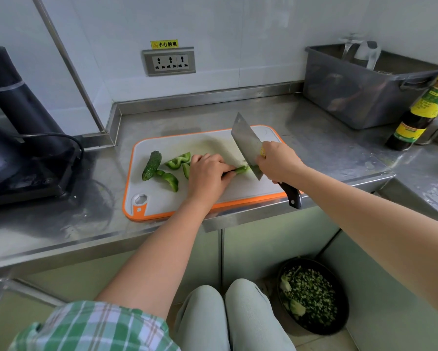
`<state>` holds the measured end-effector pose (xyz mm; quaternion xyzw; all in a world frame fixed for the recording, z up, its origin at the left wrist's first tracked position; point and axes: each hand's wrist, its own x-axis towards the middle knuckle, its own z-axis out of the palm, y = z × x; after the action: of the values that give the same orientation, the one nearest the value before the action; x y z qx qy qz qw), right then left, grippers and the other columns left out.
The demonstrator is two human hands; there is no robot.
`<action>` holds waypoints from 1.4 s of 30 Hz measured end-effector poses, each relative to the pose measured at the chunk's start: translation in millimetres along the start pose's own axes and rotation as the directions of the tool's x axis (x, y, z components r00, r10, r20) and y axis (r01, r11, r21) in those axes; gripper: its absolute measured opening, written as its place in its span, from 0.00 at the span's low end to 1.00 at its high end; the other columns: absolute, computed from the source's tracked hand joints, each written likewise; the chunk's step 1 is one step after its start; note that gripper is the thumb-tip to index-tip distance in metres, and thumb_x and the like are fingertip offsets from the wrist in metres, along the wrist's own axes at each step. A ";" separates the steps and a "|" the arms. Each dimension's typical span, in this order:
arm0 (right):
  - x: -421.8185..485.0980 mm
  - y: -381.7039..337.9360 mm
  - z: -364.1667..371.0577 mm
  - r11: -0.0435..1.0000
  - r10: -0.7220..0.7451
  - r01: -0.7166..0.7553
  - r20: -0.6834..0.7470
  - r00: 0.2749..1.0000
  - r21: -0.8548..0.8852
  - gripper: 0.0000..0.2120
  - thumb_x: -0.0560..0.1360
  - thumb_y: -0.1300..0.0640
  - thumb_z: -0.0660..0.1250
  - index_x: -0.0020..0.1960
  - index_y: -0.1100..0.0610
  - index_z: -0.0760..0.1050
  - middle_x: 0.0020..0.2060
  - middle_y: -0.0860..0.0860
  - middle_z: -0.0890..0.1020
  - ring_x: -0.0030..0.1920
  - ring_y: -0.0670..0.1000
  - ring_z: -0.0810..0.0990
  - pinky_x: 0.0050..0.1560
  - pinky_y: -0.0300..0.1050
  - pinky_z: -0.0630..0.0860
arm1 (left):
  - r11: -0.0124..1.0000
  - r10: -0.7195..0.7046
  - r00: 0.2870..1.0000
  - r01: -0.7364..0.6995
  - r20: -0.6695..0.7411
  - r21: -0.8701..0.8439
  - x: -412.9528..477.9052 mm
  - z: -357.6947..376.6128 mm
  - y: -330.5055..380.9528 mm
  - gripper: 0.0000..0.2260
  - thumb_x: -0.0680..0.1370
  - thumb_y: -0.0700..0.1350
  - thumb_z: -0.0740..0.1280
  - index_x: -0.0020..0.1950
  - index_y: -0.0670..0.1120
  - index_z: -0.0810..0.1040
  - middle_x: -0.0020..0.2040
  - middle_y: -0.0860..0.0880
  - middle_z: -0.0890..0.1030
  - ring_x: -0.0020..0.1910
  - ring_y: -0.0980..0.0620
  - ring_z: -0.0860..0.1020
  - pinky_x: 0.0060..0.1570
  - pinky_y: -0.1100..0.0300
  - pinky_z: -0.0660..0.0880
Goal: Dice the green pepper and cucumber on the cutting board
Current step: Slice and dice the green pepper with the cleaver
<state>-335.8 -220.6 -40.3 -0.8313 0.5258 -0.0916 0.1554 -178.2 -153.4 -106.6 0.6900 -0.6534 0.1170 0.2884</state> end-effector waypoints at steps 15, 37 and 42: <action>-2.4 -8.7 6.7 0.999 0.004 -0.002 0.046 0.999 -0.043 0.04 0.79 0.60 0.55 0.47 0.61 0.65 0.35 0.55 0.73 0.25 0.54 0.75 0.26 0.41 0.68 | 1.000 0.010 1.000 -0.010 -0.017 -0.009 0.5 1.0 -1.6 0.06 0.71 0.50 0.73 0.46 0.54 0.86 0.36 0.51 0.78 0.38 0.46 0.75 0.42 0.56 0.59; -4.2 -10.0 4.8 1.000 0.009 -0.009 0.035 0.999 -0.016 0.03 0.78 0.61 0.54 0.47 0.61 0.64 0.37 0.57 0.74 0.24 0.54 0.74 0.26 0.42 0.70 | 0.999 0.047 0.998 -0.048 -0.028 -0.015 -0.8 2.4 -3.2 0.05 0.71 0.46 0.74 0.46 0.54 0.86 0.36 0.52 0.78 0.36 0.47 0.76 0.41 0.58 0.56; -5.2 -14.4 -10.3 0.999 -0.007 0.011 0.092 0.996 -0.041 0.03 0.76 0.64 0.55 0.43 0.61 0.66 0.32 0.58 0.76 0.22 0.53 0.74 0.23 0.40 0.67 | 1.000 0.016 1.000 -0.016 -0.009 0.001 -0.9 2.8 -1.6 0.07 0.71 0.46 0.72 0.47 0.55 0.86 0.37 0.52 0.79 0.38 0.47 0.77 0.44 0.58 0.57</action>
<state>-329.1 -211.9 -25.5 -0.8399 0.5163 -0.0432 0.1616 -177.3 -154.3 -109.8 0.6843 -0.6577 0.1227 0.2901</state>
